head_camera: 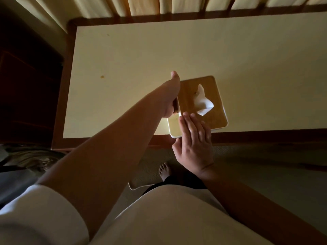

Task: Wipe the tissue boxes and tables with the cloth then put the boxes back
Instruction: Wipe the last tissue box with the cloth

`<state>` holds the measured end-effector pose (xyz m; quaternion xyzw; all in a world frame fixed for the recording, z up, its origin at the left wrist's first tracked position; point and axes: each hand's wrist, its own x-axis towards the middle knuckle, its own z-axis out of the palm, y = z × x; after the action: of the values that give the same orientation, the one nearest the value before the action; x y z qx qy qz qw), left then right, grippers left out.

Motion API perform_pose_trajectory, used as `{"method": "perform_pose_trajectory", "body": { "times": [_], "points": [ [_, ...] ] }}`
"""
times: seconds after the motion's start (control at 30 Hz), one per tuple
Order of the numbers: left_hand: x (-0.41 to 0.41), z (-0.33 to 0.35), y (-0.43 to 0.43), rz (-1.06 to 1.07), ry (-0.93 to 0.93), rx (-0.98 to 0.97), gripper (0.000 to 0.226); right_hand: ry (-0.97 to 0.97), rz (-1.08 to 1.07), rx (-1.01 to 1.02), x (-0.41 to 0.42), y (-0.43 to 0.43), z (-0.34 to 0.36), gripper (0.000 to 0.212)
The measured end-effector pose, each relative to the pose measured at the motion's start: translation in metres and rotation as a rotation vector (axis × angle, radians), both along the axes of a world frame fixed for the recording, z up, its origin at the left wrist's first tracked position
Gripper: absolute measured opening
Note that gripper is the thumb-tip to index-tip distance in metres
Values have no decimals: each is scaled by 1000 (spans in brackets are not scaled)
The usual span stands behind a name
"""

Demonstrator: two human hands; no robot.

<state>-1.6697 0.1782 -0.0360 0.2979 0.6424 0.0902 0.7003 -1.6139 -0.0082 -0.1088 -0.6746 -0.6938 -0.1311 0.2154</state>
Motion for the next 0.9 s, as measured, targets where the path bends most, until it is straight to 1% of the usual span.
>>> {"method": "perform_pose_trajectory", "body": {
  "times": [0.13,0.2,0.27,0.33,0.4,0.47,0.5,0.6,0.67,0.7,0.8,0.83,0.9],
  "points": [
    [2,5,-4,-40,60,25,80,21,-5,-31,-1,-2,4,74],
    [-1,6,2,-76,40,65,82,43,-6,-47,-2,-2,7,78],
    [-3,7,4,-72,-2,94,76,55,-2,-58,-1,-2,9,80],
    [-2,8,2,-9,-61,64,75,54,1,-68,0,-3,9,81],
    [0,3,0,40,-70,32,82,51,0,-67,0,-3,10,83],
    [2,-8,-2,6,10,45,88,58,4,-76,0,-4,11,86],
    [0,-9,0,-22,40,52,86,66,9,-83,-1,-4,12,88],
    [-5,9,3,-81,13,10,78,94,21,-102,0,-4,15,91],
    [-7,19,6,-92,-4,43,77,111,28,-99,0,-3,16,92],
    [-7,13,9,-94,-14,50,79,113,30,-103,0,-3,16,92],
    [-2,6,9,-77,-47,-52,97,106,36,-116,2,-4,17,92],
    [0,4,7,-71,-51,-63,98,100,37,-122,2,-4,17,92],
    [-2,4,5,-91,-20,-39,92,95,37,-120,2,-5,17,92]
  ]
}}
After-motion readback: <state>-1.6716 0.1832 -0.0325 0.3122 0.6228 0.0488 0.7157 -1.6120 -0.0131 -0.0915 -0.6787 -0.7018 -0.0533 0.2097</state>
